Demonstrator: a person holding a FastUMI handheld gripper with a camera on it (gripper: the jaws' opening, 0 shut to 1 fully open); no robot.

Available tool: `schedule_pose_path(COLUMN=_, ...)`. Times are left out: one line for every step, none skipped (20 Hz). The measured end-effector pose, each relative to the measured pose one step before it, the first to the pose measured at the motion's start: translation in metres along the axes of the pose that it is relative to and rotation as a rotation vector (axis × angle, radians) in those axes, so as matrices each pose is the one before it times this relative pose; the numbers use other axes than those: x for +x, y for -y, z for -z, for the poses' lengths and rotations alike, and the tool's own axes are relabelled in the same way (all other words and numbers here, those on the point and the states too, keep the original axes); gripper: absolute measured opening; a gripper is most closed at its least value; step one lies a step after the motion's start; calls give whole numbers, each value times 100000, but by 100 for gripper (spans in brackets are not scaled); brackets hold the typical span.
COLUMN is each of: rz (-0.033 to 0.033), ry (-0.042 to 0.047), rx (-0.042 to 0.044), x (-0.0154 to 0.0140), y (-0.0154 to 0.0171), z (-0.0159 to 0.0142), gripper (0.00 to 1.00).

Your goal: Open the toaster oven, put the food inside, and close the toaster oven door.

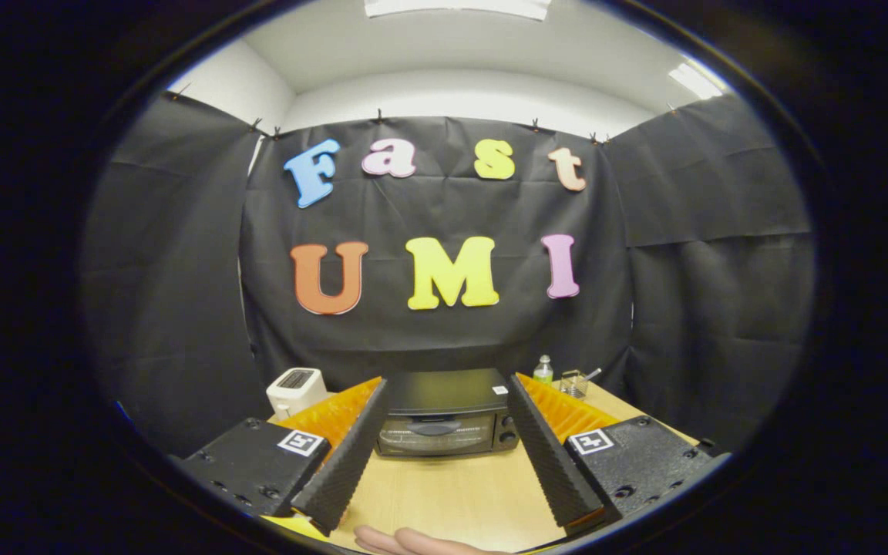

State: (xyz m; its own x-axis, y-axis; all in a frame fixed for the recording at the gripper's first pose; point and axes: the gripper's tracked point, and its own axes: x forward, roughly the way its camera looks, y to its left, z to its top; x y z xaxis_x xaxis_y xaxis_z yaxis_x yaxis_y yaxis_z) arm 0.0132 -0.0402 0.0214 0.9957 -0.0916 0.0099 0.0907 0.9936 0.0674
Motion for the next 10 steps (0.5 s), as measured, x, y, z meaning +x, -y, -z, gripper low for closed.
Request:
schedule_pose_path(rz=285, ry=299, rx=535, x=123, y=269, z=-251, gripper=100)
schedule_pose_path(rz=448, ry=-4, rx=-362, x=135, y=201, z=-179, gripper=100)
schedule_pose_path(rz=587, ry=-287, rx=-791, x=235, y=222, z=56, gripper=100)
schedule_pose_path(rz=204, ry=-468, rx=-440, x=202, y=81, z=40, gripper=100)
schedule_pose_path(rz=-21, ry=-479, rx=69, x=259, y=-26, z=86, gripper=100)
schedule_pose_path(rz=150, ry=-271, rx=333, x=322, y=23, z=-9, gripper=100)
schedule_pose_path(rz=252, ry=-414, rx=164, x=423, y=98, z=111, gripper=100)
schedule_pose_path(rz=24, ry=-130, rx=53, x=604, y=69, z=53, gripper=100)
schedule_pose_path(rz=-720, ry=-45, rx=-176, x=696, y=-254, z=-15, gripper=100)
schedule_pose_path(rz=-1576, ry=624, rx=-262, x=815, y=-360, z=-144, gripper=100)
